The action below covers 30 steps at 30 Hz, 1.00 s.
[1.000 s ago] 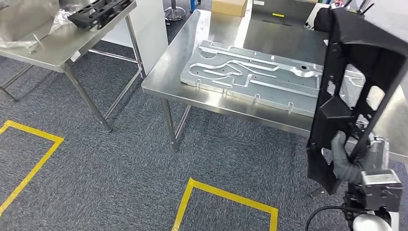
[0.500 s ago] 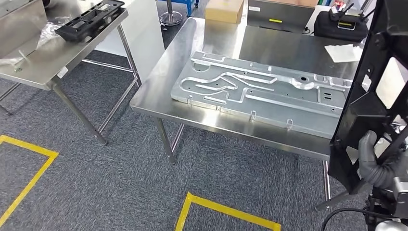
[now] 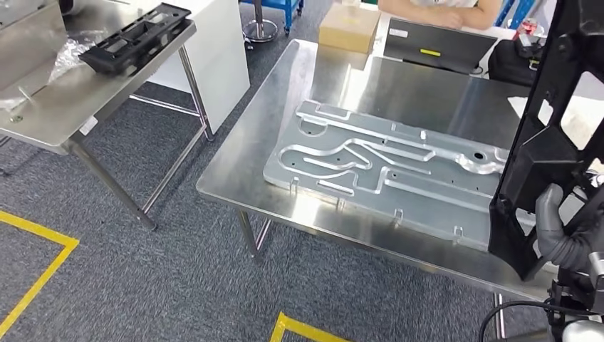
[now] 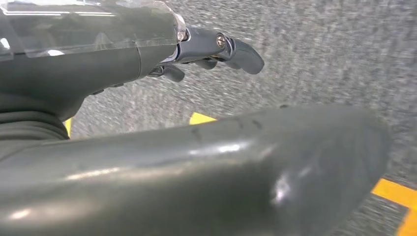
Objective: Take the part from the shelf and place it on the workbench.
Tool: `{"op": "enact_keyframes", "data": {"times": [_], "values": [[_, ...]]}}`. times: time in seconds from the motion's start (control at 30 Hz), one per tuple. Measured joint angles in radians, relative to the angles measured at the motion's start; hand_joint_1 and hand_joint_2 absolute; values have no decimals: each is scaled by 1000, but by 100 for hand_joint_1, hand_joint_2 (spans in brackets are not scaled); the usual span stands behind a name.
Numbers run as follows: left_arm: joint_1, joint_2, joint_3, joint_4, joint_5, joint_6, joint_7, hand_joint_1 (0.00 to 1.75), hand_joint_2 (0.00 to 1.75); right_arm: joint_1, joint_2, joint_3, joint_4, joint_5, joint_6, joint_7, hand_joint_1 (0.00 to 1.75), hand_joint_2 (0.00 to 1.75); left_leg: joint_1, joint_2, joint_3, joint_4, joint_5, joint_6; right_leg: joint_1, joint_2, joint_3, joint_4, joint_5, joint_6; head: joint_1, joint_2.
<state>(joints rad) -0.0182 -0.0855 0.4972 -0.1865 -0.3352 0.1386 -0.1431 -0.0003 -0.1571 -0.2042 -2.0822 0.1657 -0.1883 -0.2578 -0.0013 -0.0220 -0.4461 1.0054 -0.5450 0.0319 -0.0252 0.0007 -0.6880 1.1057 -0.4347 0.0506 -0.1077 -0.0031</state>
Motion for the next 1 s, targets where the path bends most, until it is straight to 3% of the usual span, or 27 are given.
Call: {"op": "enact_keyframes", "data": {"times": [0.03,0.07,0.13,0.17,0.33,0.53,0.77,0.9,1.0], "values": [[2,0,1,0,0,0,-1,0,0,3,0,0,1,1,3,2,175,175,-3,-2,5,6,-11,-4,-1,-1,-1,-38,54,-6,-1,0],[3,0,2,1,0,0,-1,0,0,7,1,0,2,5,5,4,175,175,-6,-3,3,10,-17,-9,0,-1,-6,-53,73,-14,-1,0],[2,1,3,2,-1,0,-2,0,0,10,1,0,1,24,5,11,175,175,-7,-4,1,8,-15,-16,2,3,-7,-57,61,-31,-2,0],[2,1,3,2,-2,0,-2,0,0,10,2,0,1,39,4,17,175,175,-7,-2,7,-2,-14,-19,3,5,-4,-61,61,-33,-1,0],[-5,1,3,2,-15,-7,-5,0,0,-4,2,1,0,118,-1,59,175,175,-6,3,61,-66,-31,-26,3,12,26,-75,42,-39,-2,0],[-8,3,3,2,-34,-23,-8,0,0,-69,-16,1,11,242,3,141,175,175,-6,5,79,-78,-34,-26,3,14,38,-76,35,-44,-2,0],[-9,5,3,2,-58,-38,-16,0,0,-273,-160,35,136,440,92,272,175,175,-6,6,83,-79,-33,-26,1,14,42,-76,35,-44,-2,0],[-9,8,3,2,-73,-43,-21,0,0,-394,-243,95,232,636,138,337,175,175,-6,6,84,-78,-33,-26,2,14,44,-76,35,-44,-1,0],[-9,10,3,2,-84,-50,-25,0,0,-465,-268,142,297,786,157,369,175,175,-5,6,84,-79,-33,-26,2,14,44,-76,35,-44,-2,0]]}}
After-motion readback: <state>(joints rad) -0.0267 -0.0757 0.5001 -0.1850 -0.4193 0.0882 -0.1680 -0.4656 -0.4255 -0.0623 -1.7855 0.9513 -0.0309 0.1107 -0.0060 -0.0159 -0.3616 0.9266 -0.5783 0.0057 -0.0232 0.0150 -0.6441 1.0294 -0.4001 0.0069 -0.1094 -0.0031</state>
